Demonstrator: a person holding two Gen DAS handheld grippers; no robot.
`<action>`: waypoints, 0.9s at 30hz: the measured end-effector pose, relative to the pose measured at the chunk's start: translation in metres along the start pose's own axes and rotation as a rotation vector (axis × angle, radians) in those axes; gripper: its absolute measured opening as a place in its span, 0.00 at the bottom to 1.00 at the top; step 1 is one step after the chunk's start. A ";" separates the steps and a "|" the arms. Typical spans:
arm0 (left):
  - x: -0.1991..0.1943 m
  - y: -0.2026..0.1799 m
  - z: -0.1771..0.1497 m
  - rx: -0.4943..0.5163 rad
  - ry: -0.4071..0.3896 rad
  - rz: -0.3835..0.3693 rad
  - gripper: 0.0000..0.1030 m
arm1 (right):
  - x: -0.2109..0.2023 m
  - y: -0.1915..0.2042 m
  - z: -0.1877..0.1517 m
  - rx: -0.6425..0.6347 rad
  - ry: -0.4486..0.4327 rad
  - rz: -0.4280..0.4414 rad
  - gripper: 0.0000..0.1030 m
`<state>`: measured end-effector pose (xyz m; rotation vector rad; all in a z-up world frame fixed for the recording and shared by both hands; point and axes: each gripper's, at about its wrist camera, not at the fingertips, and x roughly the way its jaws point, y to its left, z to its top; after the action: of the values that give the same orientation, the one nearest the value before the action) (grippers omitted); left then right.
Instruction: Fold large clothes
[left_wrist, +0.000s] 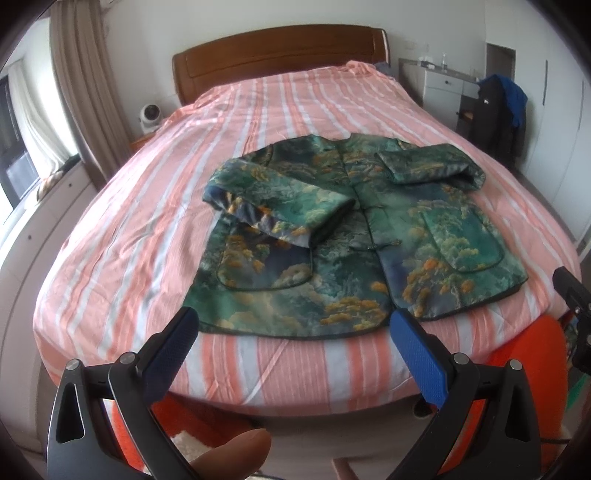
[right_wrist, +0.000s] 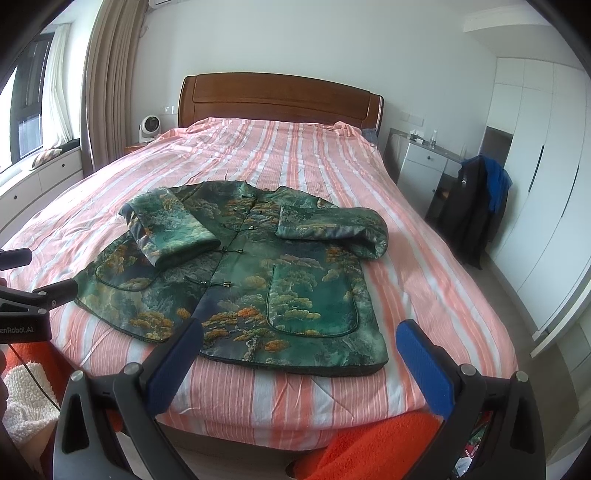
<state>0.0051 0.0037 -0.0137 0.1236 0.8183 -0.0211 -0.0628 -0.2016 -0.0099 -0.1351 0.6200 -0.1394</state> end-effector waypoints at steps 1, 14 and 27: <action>0.000 0.001 0.000 -0.001 0.000 -0.001 1.00 | 0.000 0.000 0.000 0.000 -0.001 0.000 1.00; -0.011 0.001 -0.001 0.018 -0.046 -0.019 1.00 | -0.007 0.005 -0.002 -0.005 -0.039 0.007 1.00; -0.011 -0.008 -0.003 0.024 -0.047 -0.035 1.00 | -0.006 -0.002 -0.007 0.036 -0.039 0.024 1.00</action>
<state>-0.0057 -0.0046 -0.0086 0.1310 0.7734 -0.0667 -0.0722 -0.2034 -0.0112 -0.0954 0.5793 -0.1242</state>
